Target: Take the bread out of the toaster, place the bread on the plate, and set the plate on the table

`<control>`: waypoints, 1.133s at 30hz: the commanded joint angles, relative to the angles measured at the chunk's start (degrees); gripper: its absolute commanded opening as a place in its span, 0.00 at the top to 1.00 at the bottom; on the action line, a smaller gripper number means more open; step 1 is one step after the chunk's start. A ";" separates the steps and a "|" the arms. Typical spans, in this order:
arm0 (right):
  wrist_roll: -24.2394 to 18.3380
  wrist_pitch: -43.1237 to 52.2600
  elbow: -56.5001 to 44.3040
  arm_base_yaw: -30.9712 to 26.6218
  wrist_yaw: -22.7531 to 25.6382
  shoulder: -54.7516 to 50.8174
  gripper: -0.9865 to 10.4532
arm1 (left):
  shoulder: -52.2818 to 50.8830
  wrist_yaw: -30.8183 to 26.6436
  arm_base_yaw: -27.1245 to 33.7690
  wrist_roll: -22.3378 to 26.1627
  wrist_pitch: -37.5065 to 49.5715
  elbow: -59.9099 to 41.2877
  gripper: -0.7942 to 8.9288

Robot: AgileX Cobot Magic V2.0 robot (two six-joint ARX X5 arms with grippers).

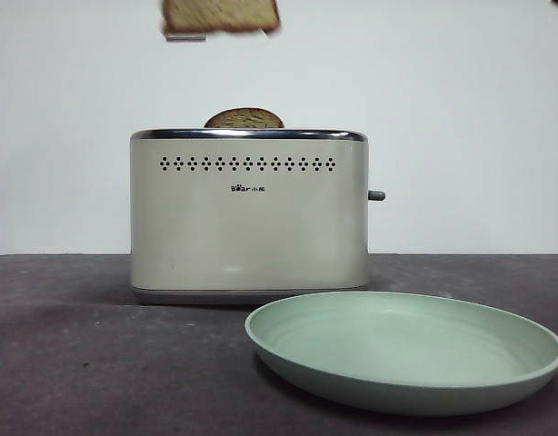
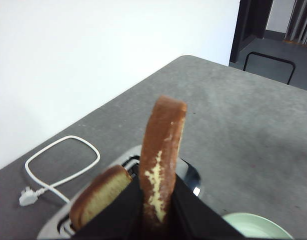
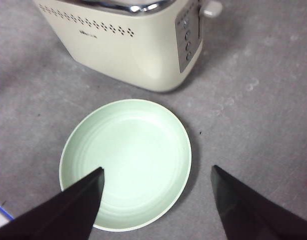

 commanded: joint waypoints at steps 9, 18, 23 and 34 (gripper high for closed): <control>0.68 4.35 -0.70 0.28 0.17 15.98 0.63 | -10.84 0.00 -0.11 0.96 -15.91 -0.50 0.91; 2.43 14.91 -6.01 0.31 -0.24 28.81 0.64 | -19.61 0.00 -0.11 -0.33 -16.48 -10.91 0.91; 2.51 17.55 -6.23 0.31 -0.35 34.53 0.66 | -24.15 0.00 -0.11 -1.44 -16.33 -18.16 0.91; 2.54 22.27 -6.29 0.31 -3.23 43.69 0.79 | -28.48 0.04 -0.11 -3.13 -17.07 -25.92 0.91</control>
